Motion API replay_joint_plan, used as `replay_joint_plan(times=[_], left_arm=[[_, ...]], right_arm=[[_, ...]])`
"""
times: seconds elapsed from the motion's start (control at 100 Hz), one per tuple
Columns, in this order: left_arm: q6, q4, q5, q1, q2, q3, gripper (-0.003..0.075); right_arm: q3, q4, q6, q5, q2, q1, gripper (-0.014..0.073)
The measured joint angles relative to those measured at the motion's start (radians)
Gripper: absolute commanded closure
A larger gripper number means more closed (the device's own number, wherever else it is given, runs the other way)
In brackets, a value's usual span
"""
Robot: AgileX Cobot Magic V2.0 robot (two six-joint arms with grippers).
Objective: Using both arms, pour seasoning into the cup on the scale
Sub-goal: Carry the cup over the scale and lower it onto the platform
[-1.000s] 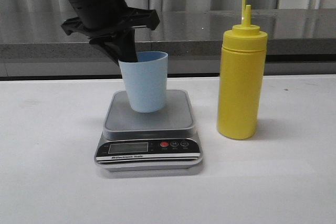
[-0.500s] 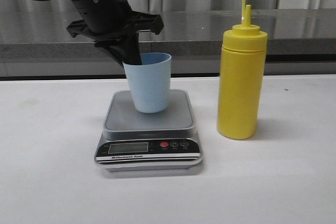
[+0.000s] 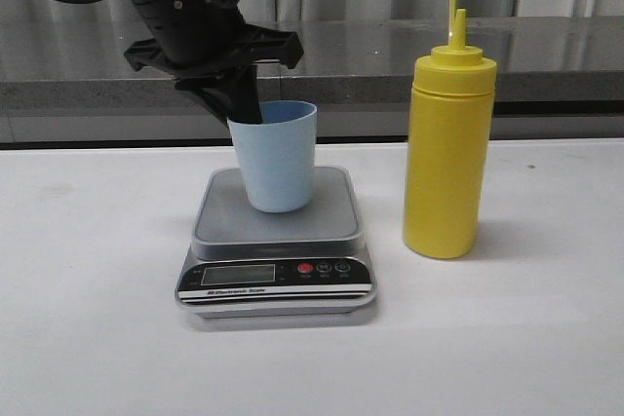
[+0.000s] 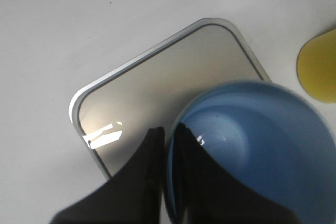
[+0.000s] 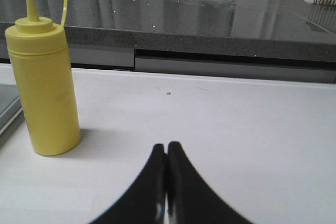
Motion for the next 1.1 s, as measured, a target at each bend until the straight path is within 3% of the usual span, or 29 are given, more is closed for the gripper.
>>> replay_joint_plan(times=[0.98, 1.1], left_arm=[[0.0, 0.053, -0.002, -0.019, 0.0, -0.004, 0.0738], [0.0, 0.053, 0.002, -0.019, 0.0, -0.004, 0.0675]], right_arm=[[0.0, 0.0, 0.0, 0.0, 0.0, 0.0, 0.0715], [0.0, 0.0, 0.0, 0.0, 0.0, 0.0, 0.0715]])
